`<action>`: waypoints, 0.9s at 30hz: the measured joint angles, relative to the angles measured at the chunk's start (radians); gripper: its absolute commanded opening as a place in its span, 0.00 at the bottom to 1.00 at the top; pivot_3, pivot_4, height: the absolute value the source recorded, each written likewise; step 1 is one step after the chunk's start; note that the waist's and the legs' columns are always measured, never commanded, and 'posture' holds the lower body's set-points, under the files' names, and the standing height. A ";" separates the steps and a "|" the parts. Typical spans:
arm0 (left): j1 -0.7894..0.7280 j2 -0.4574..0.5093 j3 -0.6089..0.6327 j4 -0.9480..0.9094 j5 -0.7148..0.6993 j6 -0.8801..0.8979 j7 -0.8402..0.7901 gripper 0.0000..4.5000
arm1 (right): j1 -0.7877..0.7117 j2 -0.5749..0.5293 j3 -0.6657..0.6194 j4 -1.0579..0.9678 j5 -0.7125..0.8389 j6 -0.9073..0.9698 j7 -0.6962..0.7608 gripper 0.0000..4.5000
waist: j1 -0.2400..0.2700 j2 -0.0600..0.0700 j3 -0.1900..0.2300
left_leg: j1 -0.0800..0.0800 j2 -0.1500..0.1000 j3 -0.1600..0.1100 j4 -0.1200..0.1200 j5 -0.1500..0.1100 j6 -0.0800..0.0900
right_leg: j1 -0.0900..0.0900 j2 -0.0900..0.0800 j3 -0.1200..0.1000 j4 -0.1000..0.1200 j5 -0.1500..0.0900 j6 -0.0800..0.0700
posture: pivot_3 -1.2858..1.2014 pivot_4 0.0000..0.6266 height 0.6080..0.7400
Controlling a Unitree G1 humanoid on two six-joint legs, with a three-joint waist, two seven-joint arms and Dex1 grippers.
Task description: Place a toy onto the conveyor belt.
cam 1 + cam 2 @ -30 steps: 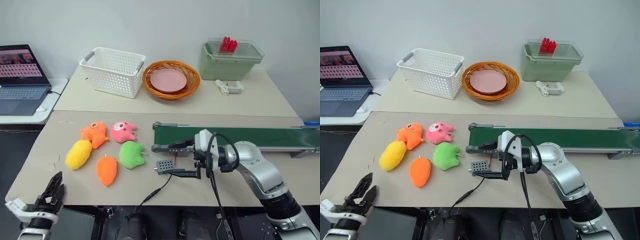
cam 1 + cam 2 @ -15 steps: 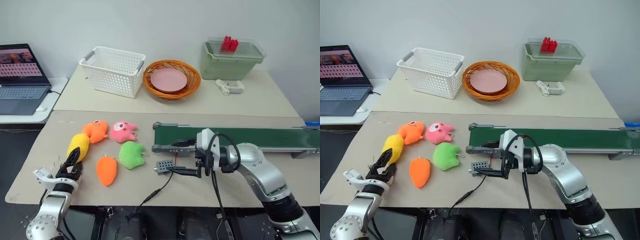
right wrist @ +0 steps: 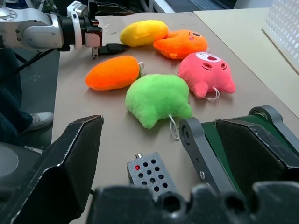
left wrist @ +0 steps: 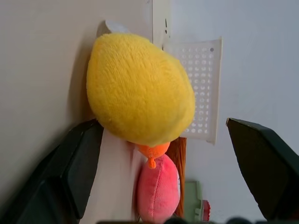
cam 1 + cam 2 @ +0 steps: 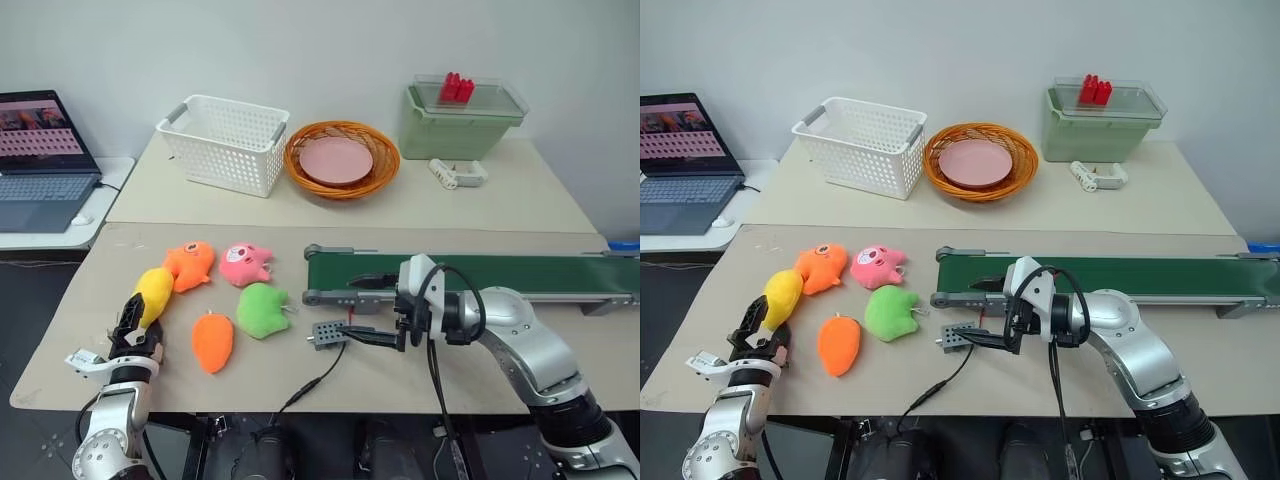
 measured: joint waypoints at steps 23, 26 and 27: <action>-0.166 0.029 0.068 0.194 0.013 -0.191 0.133 0.84 | -0.005 -0.002 -0.044 -0.020 0.045 0.032 -0.038 1.00 | -0.008 0.024 -0.014 | 0.017 0.001 -0.001 -0.005 -0.003 -0.006 | 0.011 0.002 0.001 0.001 -0.004 0.005 | 0.52 0.24 1.00; -0.170 0.046 0.068 0.216 0.040 -0.200 0.137 0.56 | -0.005 -0.002 -0.045 -0.020 0.045 0.032 -0.041 1.00 | -0.015 0.024 -0.014 | 0.016 0.001 -0.001 -0.006 -0.003 -0.006 | 0.010 0.003 0.001 0.000 -0.004 0.006 | 0.52 0.24 1.00; -0.170 0.048 0.068 0.219 0.044 -0.202 0.140 0.49 | -0.005 -0.002 -0.046 -0.020 0.045 0.032 -0.043 1.00 | -0.017 0.024 -0.014 | 0.016 0.001 0.000 -0.007 -0.002 -0.006 | 0.010 0.003 0.002 -0.001 -0.004 0.007 | 0.52 0.24 1.00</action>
